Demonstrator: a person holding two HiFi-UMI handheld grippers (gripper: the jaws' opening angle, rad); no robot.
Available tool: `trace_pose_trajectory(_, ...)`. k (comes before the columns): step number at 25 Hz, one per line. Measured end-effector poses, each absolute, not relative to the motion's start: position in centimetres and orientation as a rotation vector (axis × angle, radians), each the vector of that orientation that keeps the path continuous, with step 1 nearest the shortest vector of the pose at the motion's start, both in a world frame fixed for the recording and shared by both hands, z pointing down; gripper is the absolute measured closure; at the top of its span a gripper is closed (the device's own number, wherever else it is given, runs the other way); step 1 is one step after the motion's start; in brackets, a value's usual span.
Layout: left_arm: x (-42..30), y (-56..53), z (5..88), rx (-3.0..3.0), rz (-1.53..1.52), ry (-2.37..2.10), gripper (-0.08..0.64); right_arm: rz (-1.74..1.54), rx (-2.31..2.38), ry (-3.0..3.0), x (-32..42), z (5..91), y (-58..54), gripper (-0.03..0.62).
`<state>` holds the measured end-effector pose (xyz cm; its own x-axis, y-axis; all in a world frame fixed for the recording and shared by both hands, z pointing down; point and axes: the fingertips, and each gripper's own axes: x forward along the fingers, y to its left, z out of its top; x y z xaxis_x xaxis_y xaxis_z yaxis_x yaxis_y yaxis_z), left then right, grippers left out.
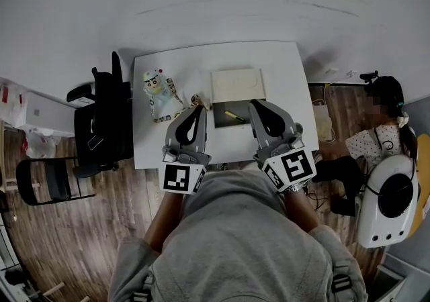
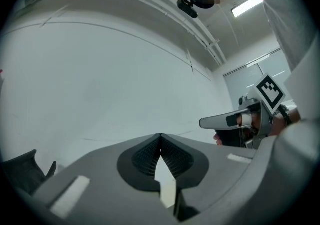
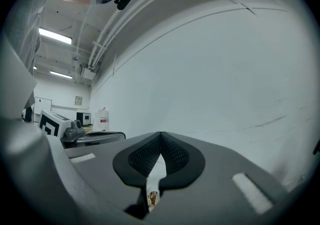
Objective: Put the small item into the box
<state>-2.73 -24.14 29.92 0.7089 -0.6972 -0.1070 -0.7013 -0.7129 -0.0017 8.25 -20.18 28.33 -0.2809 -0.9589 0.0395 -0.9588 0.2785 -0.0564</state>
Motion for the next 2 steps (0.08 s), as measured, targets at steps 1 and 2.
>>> trace_pose_trajectory(1, -2.68, -24.15, 30.00, -2.866, 0.150, 1.171, 0.557, -0.111, -1.883, 2.510, 8.27, 28.42, -20.21, 0.577)
trace_pose_trajectory(2, -2.63, -24.17, 30.07, -2.866, 0.148, 1.170, 0.557, -0.113, -1.883, 2.510, 8.28, 28.51, -20.25, 0.577)
